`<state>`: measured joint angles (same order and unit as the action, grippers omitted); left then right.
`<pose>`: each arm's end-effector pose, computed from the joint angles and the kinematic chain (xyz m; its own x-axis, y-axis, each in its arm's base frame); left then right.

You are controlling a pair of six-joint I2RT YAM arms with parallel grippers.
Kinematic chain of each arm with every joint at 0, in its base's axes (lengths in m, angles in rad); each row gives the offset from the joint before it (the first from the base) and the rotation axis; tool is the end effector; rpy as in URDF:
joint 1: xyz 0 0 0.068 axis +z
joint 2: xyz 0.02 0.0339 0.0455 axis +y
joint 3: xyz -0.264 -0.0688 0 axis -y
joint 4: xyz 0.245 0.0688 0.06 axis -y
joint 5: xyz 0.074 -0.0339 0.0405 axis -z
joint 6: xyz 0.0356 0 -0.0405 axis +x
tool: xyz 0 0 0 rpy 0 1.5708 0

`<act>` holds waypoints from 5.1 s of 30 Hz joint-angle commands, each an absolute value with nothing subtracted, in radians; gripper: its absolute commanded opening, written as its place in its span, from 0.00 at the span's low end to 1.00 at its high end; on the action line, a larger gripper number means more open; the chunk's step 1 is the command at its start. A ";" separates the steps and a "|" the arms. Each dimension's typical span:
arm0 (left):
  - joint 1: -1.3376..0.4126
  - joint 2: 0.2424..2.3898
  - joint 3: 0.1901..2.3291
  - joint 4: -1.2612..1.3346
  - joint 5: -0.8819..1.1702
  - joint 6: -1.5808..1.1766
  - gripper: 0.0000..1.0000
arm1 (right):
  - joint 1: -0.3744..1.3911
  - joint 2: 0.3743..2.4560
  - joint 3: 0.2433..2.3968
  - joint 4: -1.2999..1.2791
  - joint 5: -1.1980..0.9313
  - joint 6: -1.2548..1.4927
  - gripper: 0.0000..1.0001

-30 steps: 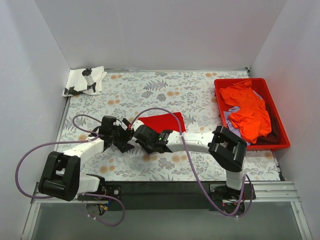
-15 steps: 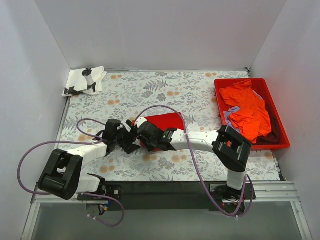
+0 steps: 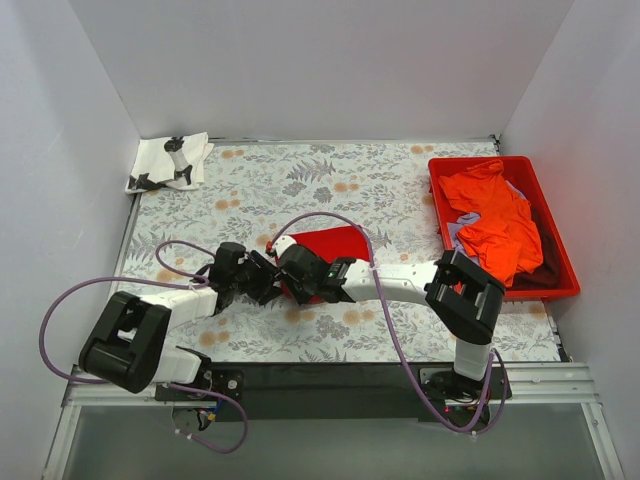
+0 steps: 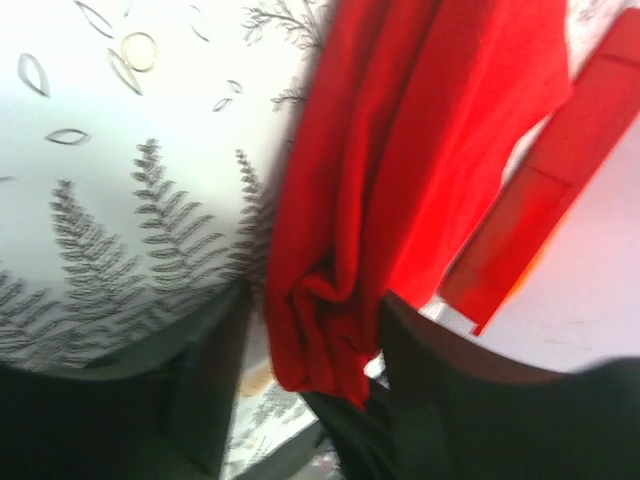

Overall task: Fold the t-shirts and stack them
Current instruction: Neatly place the folded tshirt to the corner, then reset both grippers

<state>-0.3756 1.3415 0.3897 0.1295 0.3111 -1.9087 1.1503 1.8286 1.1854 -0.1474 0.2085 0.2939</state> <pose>0.2048 -0.0925 0.1268 -0.2863 -0.8526 0.4372 -0.8231 -0.0147 -0.5677 0.1683 0.3584 0.1925 -0.5192 -0.4668 -0.7159 -0.7139 0.6974 0.0630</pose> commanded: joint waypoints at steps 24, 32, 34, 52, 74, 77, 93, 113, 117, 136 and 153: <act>-0.370 1.399 0.575 -0.113 0.028 -1.588 0.00 | 1.128 1.603 1.050 -0.138 0.265 0.310 0.64; -0.328 1.566 0.875 -0.264 -0.195 -1.320 0.00 | 0.982 1.283 0.841 -0.264 0.288 0.319 0.89; -0.310 1.630 0.949 -0.307 -0.260 -1.278 0.00 | 0.947 1.220 0.784 -0.288 0.294 0.318 0.92; -0.109 2.058 1.771 -0.374 -0.474 -0.847 0.00 | 0.781 0.959 0.661 -0.439 0.354 0.288 0.98; 0.100 2.310 2.243 -0.273 -0.443 -0.672 0.00 | 0.696 1.161 0.795 -0.497 0.282 0.186 0.98; 0.130 2.299 2.227 -0.267 -0.442 -0.669 0.00 | 0.690 1.169 0.801 -0.505 0.281 0.178 0.98; 0.307 2.310 2.092 -0.192 -0.446 -0.778 0.00 | 0.683 1.192 0.813 -0.529 0.287 0.169 0.97; 0.351 2.379 2.105 -0.127 -0.442 -0.770 0.48 | 0.678 1.207 0.815 -0.538 0.278 0.179 0.97; 0.344 2.321 2.068 -0.126 -0.413 -0.799 0.75 | 0.678 1.197 0.816 -0.537 0.272 0.192 0.97; 0.039 1.493 1.429 -0.204 -0.021 -1.155 0.84 | 0.669 0.824 0.818 -0.568 0.356 0.264 0.98; -0.061 0.661 1.010 -0.851 -0.168 -1.157 0.88 | 0.667 0.332 0.727 -0.591 0.604 0.253 0.98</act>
